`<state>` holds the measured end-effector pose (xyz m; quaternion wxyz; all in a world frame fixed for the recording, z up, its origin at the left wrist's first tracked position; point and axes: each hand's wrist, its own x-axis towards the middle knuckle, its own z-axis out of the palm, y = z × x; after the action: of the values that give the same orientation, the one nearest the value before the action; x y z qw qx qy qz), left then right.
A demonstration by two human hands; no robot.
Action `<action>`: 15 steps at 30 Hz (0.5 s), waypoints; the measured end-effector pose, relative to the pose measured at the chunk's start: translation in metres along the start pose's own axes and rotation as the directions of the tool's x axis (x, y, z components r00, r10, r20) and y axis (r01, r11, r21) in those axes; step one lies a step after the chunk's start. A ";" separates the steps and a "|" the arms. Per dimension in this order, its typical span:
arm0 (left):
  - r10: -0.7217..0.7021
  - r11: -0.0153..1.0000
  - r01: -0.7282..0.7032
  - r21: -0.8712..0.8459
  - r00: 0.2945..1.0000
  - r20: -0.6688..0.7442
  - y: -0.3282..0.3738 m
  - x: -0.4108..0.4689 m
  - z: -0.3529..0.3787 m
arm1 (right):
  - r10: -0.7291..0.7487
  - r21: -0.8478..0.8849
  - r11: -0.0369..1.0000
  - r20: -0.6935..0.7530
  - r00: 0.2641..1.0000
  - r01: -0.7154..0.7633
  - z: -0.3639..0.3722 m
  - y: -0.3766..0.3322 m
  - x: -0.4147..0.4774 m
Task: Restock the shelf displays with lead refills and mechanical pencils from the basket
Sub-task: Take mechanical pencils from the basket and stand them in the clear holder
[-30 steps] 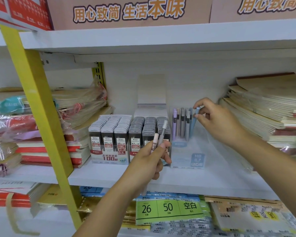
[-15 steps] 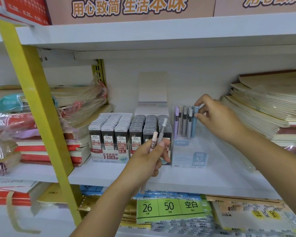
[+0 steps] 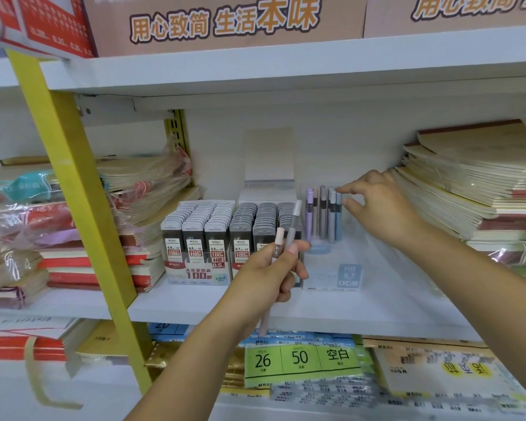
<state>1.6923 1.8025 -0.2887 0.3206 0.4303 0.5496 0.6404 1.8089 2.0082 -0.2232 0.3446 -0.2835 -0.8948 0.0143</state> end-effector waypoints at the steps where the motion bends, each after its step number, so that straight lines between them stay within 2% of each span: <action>1: 0.001 1.000 -0.001 -0.003 1.000 0.005 0.001 0.000 0.001 | -0.006 0.016 1.000 -0.024 1.000 0.006 -0.003 -0.001 -0.006; 3: 0.010 1.000 -0.010 -0.011 1.000 0.021 0.003 -0.001 0.001 | -0.031 0.089 0.995 -0.115 0.993 0.041 -0.010 -0.009 -0.020; 5: 0.022 1.000 -0.022 -0.002 0.999 0.035 0.006 -0.001 0.003 | -0.026 0.269 0.961 -0.136 0.990 0.062 -0.018 -0.024 -0.034; 7: 0.032 0.999 -0.032 0.017 0.998 0.050 0.008 0.000 0.007 | 0.006 0.565 0.825 0.010 1.000 -0.011 -0.027 -0.045 -0.045; 9: 0.033 0.999 -0.036 0.036 0.997 0.068 0.009 0.000 0.011 | -0.018 0.740 0.661 0.178 0.984 -0.122 -0.033 -0.060 -0.050; 11: 0.029 0.997 -0.036 0.068 0.995 0.091 0.010 -0.001 0.013 | -0.048 0.801 0.583 0.204 0.978 -0.139 -0.034 -0.069 -0.052; 15: 0.003 0.994 -0.014 0.112 0.995 0.099 0.008 -0.006 0.008 | 0.048 0.877 0.471 0.088 0.995 -0.100 -0.039 -0.069 -0.051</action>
<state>1.7027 1.7991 -0.2815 0.3200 0.4811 0.5664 0.5877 1.8294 1.9170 -0.2097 0.4173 -0.1044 -0.7563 0.4929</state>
